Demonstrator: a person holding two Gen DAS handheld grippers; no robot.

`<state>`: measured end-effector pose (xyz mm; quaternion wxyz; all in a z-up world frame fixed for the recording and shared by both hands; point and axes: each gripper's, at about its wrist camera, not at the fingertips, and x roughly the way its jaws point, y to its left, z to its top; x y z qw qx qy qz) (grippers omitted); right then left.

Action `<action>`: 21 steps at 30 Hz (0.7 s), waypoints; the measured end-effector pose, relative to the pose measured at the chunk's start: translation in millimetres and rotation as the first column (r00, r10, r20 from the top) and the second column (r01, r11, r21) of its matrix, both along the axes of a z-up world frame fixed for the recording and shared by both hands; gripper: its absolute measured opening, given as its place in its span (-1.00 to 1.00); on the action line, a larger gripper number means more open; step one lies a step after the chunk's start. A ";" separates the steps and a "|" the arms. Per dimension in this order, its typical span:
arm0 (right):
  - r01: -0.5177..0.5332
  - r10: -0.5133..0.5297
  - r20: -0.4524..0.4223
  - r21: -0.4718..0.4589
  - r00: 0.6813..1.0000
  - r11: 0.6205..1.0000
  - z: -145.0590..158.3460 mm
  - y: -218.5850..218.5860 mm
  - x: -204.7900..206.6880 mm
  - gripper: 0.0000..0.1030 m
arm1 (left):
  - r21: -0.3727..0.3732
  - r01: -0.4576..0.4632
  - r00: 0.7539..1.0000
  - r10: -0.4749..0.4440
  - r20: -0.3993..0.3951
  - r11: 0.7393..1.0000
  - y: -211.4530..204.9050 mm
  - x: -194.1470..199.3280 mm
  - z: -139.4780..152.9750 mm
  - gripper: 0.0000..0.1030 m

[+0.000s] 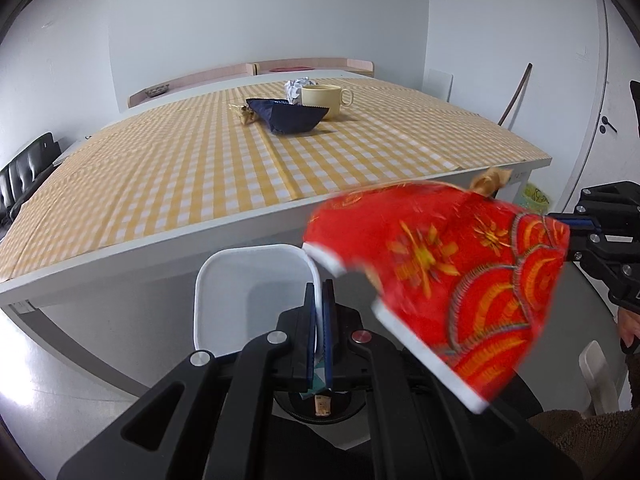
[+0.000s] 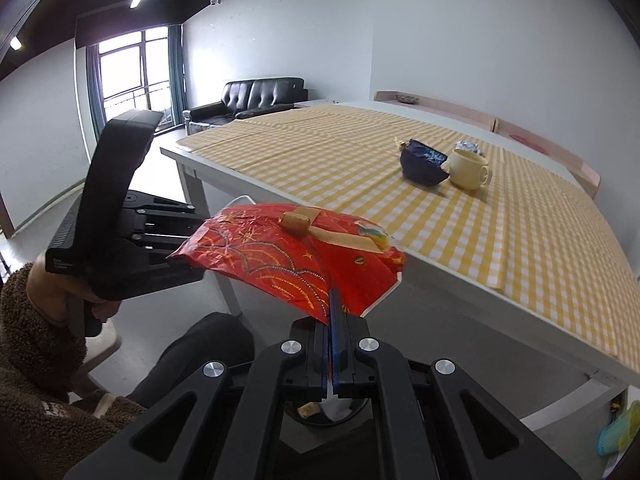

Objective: Collect trash
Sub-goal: 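Lift the cup and red bag and carry both over the wastebasket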

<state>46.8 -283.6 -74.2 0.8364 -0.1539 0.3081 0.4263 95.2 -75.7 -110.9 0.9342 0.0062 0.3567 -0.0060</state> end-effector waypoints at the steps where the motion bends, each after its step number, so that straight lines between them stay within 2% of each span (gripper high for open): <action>1: 0.002 -0.002 -0.005 0.000 1.000 1.000 -1.3 0.0 -1.7 -0.89 | -0.001 -0.003 1.000 0.003 -0.001 1.000 0.9 -1.1 -0.6 -0.92; 6: 0.005 -0.006 -0.024 -0.014 1.000 1.000 -15.0 1.1 -3.4 -0.89 | -0.006 0.001 1.000 -0.001 -0.013 1.000 4.7 -6.0 -4.7 -0.92; 10: 0.023 -0.025 -0.085 -0.024 0.996 0.999 -35.3 0.5 5.9 -0.89 | -0.009 0.002 0.999 -0.002 -0.050 1.000 7.4 0.0 -18.2 -0.92; 13: 0.032 -0.037 -0.123 -0.039 0.992 0.999 -53.1 2.3 14.3 -0.89 | -0.017 0.013 0.996 -0.015 -0.086 1.000 8.7 8.2 -32.6 -0.92; 17: 0.041 -0.052 -0.179 -0.063 0.983 0.997 -80.0 7.4 28.6 -0.89 | 0.020 0.031 0.986 -0.027 -0.165 0.999 9.8 24.1 -62.1 -0.92; 21: 0.044 -0.064 -0.225 -0.090 0.972 0.995 -107.4 14.8 45.6 -0.89 | -0.025 0.047 0.973 -0.051 -0.226 0.999 16.4 39.1 -88.2 -0.92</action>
